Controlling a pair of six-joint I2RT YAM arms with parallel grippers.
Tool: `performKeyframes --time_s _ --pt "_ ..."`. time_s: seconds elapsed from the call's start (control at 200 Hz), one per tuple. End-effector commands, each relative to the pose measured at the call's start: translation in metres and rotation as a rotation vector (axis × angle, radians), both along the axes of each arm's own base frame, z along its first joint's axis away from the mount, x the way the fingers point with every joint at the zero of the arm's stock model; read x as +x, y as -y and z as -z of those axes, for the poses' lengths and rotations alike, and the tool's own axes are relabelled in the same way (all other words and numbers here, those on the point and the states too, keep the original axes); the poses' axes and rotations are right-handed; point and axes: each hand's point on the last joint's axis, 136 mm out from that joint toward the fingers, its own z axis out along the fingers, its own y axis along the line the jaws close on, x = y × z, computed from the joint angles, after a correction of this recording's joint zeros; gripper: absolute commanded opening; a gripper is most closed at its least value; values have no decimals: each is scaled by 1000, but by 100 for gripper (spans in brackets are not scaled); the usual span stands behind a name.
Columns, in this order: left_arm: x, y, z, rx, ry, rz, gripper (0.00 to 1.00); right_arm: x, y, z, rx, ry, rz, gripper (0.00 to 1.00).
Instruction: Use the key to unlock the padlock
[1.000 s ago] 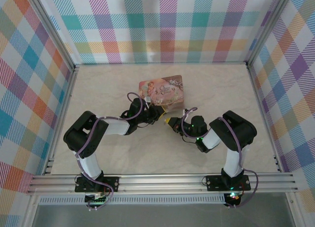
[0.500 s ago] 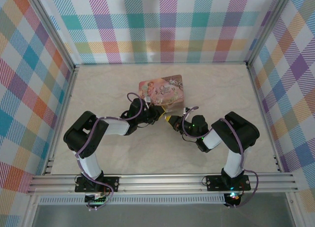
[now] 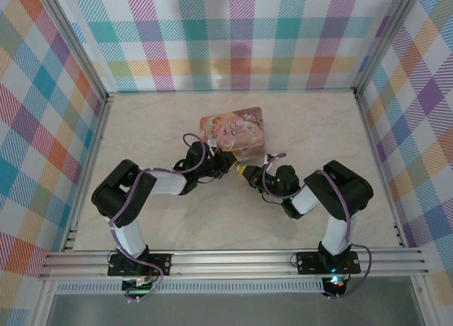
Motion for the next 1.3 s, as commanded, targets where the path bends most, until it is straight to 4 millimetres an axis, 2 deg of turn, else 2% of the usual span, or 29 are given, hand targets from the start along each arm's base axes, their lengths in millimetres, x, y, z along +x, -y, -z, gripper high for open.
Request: performKeyframes --time_s 0.0,0.275,0.6,0.885,1.14,1.295 --pt "-15 24 -28 -103 65 98 0 11 -3 -19 78 10 37 0" --pt "-19 28 -32 -129 90 120 0 15 3 -17 158 -112 85 0" --pt "-17 29 -41 -153 117 114 0 15 14 -9 156 -146 125 0" --pt "-15 29 -39 -162 114 110 0 14 26 -3 147 -160 136 0" --pt "-14 30 -40 -164 118 110 0 15 20 -12 164 -149 99 0" --pt "-10 30 -42 -167 129 103 0 4 19 -6 147 -159 60 0"
